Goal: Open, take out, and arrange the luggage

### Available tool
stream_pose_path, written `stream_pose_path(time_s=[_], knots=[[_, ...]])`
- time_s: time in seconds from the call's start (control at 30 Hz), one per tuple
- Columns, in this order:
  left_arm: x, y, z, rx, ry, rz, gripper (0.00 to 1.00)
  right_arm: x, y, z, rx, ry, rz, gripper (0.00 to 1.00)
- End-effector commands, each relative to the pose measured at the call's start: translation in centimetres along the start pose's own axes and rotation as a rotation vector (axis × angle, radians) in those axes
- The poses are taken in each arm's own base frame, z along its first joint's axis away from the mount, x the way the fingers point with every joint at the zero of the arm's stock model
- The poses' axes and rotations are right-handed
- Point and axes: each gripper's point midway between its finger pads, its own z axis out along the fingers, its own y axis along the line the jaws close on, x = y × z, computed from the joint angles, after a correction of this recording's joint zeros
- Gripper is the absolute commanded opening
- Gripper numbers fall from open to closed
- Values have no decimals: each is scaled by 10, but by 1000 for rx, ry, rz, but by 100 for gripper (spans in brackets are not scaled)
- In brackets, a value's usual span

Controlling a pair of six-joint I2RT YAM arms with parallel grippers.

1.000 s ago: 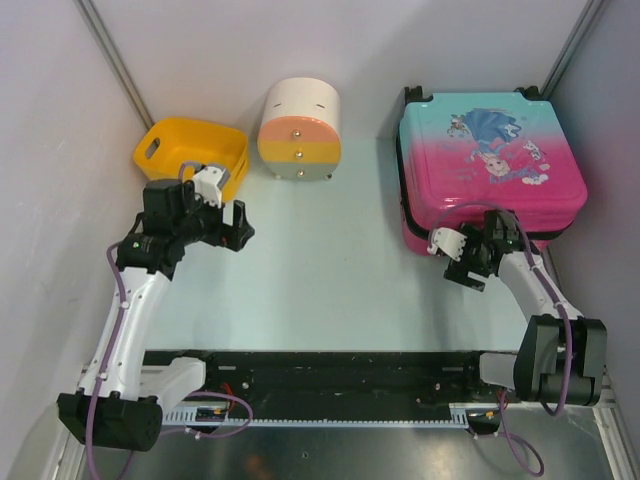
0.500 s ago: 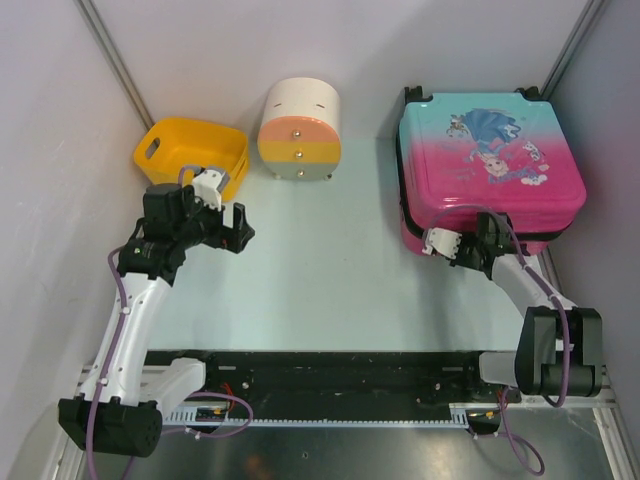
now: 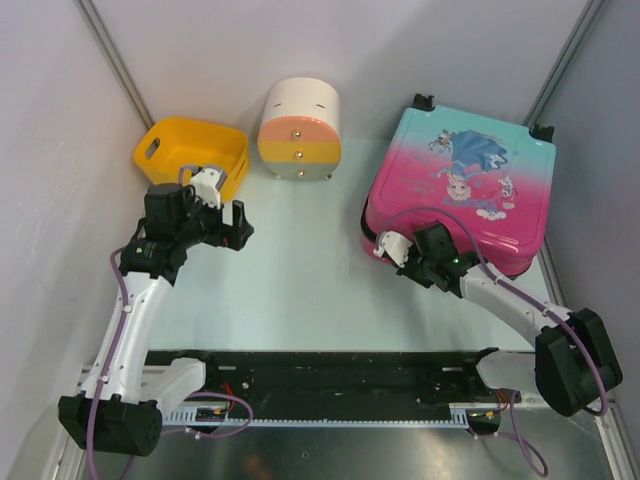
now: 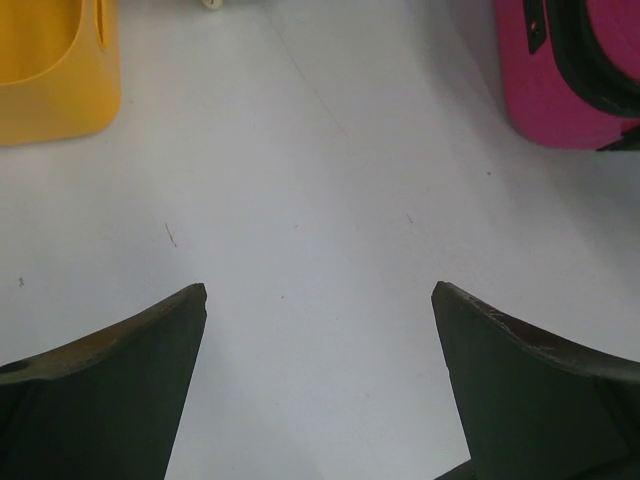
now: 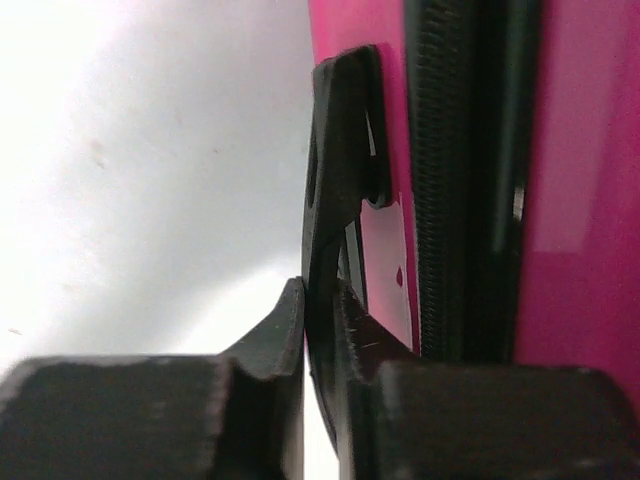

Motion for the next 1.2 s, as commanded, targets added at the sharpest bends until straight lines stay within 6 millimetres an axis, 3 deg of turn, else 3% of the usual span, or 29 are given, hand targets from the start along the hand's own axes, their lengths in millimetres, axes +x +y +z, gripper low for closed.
stream_pose_path(time_s=[0.0,0.07,0.1,0.17,0.2,0.23,0.27,0.43,0.53,0.63,0.67,0.7,0.73,0.77,0.8,0.83,0.87,0.9,1.0,1.13,1.17], knots=[[-7,7,4,-46,-29,-31,100,-42,25,-10,-79,-85,369,20],[-6,9,6,-56,-24,-47,100,-51,23,-7,-51,-81,465,24],[-6,9,6,-58,-26,-52,100,-60,28,-10,-79,-91,457,40],[-7,9,6,-63,-29,-68,100,-87,18,-22,-87,-145,448,54],[-8,9,6,-63,-32,-74,100,-95,29,-28,-135,-144,417,66],[-7,9,6,-63,-31,-73,100,-114,20,-42,-131,-186,393,69],[-8,9,6,-61,-34,-72,100,-121,21,-49,-133,-192,373,71],[-11,4,13,-33,-34,-121,100,-130,9,-87,-94,-179,308,81],[-10,-3,19,22,-29,-120,100,-141,-15,-121,-13,-249,308,90],[-12,-15,24,89,-41,-99,100,-147,-68,-160,126,-385,388,99],[-11,-24,27,117,-35,-81,100,-123,-106,-170,212,-386,482,100],[-11,-29,28,133,-36,-62,100,-124,-122,-185,216,-438,509,100],[-12,-32,31,138,-39,-50,100,-109,-142,-188,246,-421,567,100],[-11,-43,34,164,-33,-30,100,-91,-150,-189,245,-384,621,100],[-8,-47,36,172,-28,-21,100,-61,-180,-210,322,-374,712,100],[-7,-53,38,190,-26,-11,100,-41,-189,-207,326,-339,774,100],[-6,-61,39,213,-25,2,100,-21,-188,-210,319,-305,842,100],[-1,-65,41,225,-14,7,100,13,-197,-223,346,-302,940,100],[5,-74,47,255,-2,15,100,70,-199,-229,346,-232,1133,100],[16,-83,53,296,22,6,99,117,-196,-212,310,-145,1319,98],[18,-87,52,319,23,2,100,124,-189,-198,242,-117,1369,97]])
